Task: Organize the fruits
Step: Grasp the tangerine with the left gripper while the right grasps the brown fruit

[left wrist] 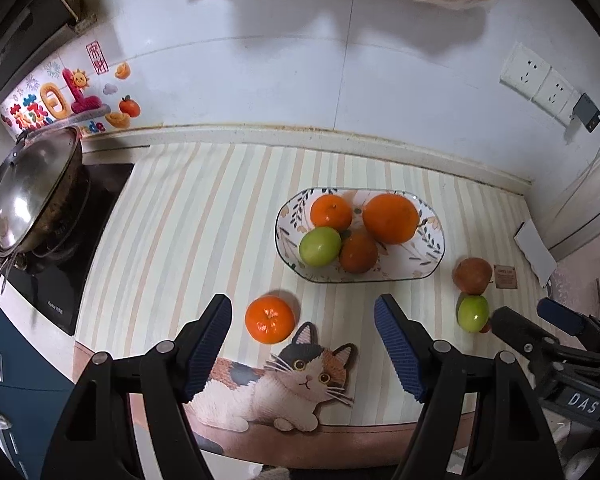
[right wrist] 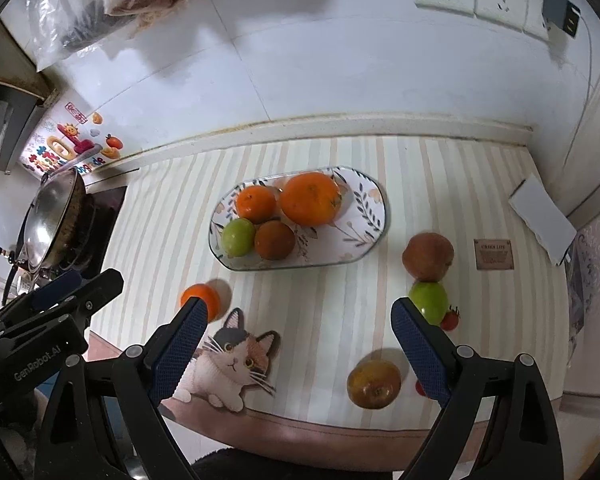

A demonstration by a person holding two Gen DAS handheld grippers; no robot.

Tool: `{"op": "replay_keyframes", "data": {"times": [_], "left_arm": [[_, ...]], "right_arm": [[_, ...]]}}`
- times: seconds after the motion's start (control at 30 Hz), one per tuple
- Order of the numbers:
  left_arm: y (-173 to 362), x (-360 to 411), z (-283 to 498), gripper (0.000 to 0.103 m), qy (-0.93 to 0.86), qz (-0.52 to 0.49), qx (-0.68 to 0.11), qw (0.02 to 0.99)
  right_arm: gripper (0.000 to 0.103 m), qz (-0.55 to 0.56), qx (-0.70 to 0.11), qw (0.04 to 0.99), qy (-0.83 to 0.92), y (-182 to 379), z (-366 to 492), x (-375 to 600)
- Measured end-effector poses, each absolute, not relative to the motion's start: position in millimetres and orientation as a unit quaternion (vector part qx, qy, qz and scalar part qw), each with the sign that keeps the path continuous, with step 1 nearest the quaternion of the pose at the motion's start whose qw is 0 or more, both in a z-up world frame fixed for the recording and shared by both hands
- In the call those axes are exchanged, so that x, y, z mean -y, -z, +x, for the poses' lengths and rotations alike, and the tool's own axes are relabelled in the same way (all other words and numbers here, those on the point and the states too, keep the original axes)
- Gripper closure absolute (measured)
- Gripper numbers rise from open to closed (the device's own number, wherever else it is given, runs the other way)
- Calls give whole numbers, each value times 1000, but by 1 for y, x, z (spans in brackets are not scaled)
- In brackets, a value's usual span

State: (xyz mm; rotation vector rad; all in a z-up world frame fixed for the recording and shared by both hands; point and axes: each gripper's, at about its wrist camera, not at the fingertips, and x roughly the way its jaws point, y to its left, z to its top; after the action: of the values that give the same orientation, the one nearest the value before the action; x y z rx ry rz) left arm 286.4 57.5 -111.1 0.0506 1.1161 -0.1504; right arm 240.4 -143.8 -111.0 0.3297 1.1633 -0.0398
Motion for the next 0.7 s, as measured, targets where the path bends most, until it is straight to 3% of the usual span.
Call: {"op": "replay_keyframes", "data": {"times": [0.07, 0.13, 0.57, 0.63, 0.7], "left_arm": [[122, -59, 287, 29, 66, 24, -539, 840], [134, -59, 287, 17, 59, 29, -550, 833], [227, -87, 300, 17, 6, 33, -633, 773], [238, -91, 306, 17, 5, 26, -646, 763], [247, -93, 309, 17, 5, 18, -656, 755]], "right_arm": [[8, 162, -560, 812, 23, 124, 238, 152], [8, 166, -586, 793, 30, 147, 232, 159], [8, 192, -703, 681, 70, 299, 210, 189], [11, 180, -708, 679, 69, 311, 210, 187], [24, 178, -714, 674, 63, 321, 210, 184]]}}
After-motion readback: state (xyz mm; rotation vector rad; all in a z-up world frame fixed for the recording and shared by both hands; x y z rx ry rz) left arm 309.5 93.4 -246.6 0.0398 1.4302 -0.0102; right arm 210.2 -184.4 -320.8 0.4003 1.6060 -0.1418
